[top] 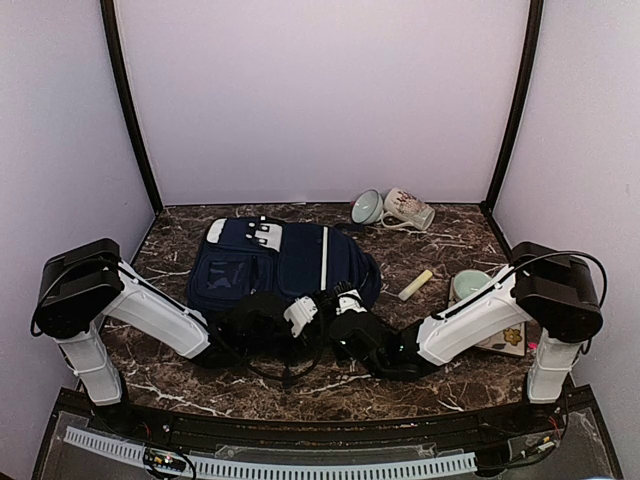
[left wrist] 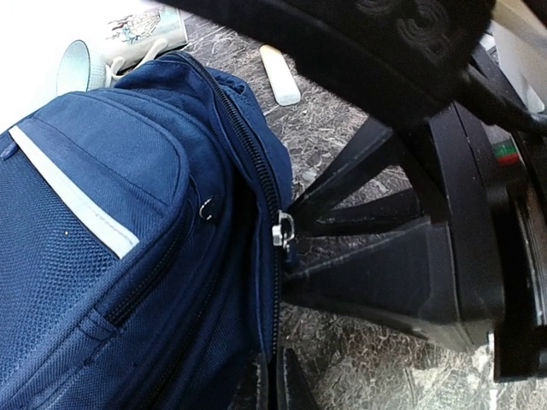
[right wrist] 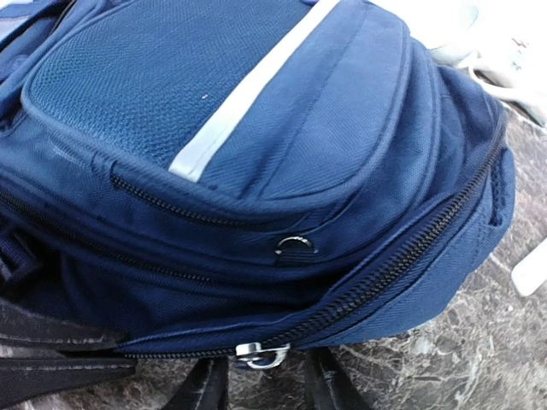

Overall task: Pack the student bag
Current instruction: Grab the largest pocket of the student bag, then zip the student bag into the largest pocket of the bag.

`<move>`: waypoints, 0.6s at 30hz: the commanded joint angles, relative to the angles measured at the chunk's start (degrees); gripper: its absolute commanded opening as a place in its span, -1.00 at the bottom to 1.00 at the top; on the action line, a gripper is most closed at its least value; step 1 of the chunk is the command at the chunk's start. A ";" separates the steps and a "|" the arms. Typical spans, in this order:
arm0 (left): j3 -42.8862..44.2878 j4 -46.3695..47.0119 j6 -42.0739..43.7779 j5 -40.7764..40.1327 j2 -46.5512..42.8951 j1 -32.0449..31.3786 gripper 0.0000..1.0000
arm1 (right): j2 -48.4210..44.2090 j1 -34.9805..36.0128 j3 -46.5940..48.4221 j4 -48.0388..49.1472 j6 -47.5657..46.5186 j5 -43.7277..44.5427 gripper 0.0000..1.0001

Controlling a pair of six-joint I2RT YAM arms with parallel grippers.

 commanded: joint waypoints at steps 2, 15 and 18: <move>0.88 2.72 -0.70 3.91 -2.70 -1.14 -1.00 | 0.33 -0.60 0.87 3.35 -1.65 1.64 -0.85; 0.61 2.86 0.01 0.57 -2.48 -1.13 -1.00 | -6.08 -2.25 -4.44 0.44 0.50 -1.64 -1.00; 0.65 2.77 0.10 -0.13 -2.40 -1.13 -1.00 | -8.95 -4.47 -6.58 -0.72 1.66 -3.69 -1.00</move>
